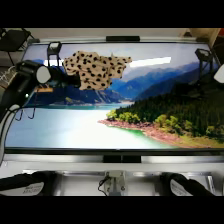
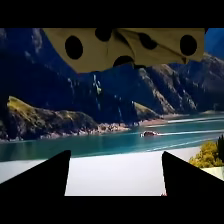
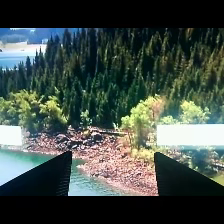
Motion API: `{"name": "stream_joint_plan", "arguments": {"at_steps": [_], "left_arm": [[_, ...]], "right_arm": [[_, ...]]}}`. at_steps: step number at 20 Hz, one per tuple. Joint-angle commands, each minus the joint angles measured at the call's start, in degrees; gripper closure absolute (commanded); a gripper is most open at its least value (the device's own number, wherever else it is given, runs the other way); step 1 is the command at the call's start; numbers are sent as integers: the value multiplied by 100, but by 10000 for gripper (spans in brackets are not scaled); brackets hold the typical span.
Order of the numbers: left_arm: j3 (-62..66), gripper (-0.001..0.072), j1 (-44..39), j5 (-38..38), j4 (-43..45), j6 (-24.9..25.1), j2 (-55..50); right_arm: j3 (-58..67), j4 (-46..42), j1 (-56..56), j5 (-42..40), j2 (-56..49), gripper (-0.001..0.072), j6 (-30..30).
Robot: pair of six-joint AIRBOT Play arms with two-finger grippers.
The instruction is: Fold the shirts.
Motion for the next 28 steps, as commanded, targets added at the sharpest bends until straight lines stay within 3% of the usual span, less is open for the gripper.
{"name": "stream_joint_plan", "arguments": {"at_steps": [1,4,5,7,9,10,11,15,16,18,19,20,22,24,26,28], "left_arm": [[210,1,293,828,-358,98,-470],[1008,9,1182,380,-2059,271,-1663],[1287,109,1460,177,-2754,546,-2103],[1609,121,1770,48,-3665,1008,-2780],[1742,117,1838,81,-3995,1180,-3169],[1759,75,1816,170,-3993,1180,-3300],[1759,-13,1781,278,-3998,1178,-3399],[1764,-9,1613,848,-4358,1351,-3670],[1764,36,1578,1023,-4358,1349,-3689],[1784,540,1563,1182,-4382,1351,-3692],[1825,611,1582,1152,-4435,1349,-3692],[1884,659,1620,994,-4564,1349,-3676],[2094,660,1694,514,-4784,1545,-3515],[2367,661,1672,199,-4782,2273,-2983],[2632,661,1528,-11,-4784,3366,-2035],[2734,661,1294,-28,-4782,3740,-885]], "right_arm": [[-2,295,4,-170,-109,81,195],[-2,651,4,-87,-356,80,210],[-2,748,7,-98,-444,81,212],[-2,966,7,-98,-599,80,210],[-2,1051,7,-96,-713,81,210],[-2,1054,7,-103,-748,80,210],[-2,1054,4,-140,-761,80,208],[-2,1058,7,-330,-765,80,212],[-2,1058,7,-341,-765,80,212],[-2,1080,7,-343,-765,81,212],[-2,1130,4,-348,-765,81,210],[-2,1167,7,-345,-765,81,208],[0,1156,4,-297,-732,82,107],[74,1108,0,-254,-570,82,-76],[352,885,0,-245,-251,81,-94],[892,472,0,-251,175,82,-92]]}}
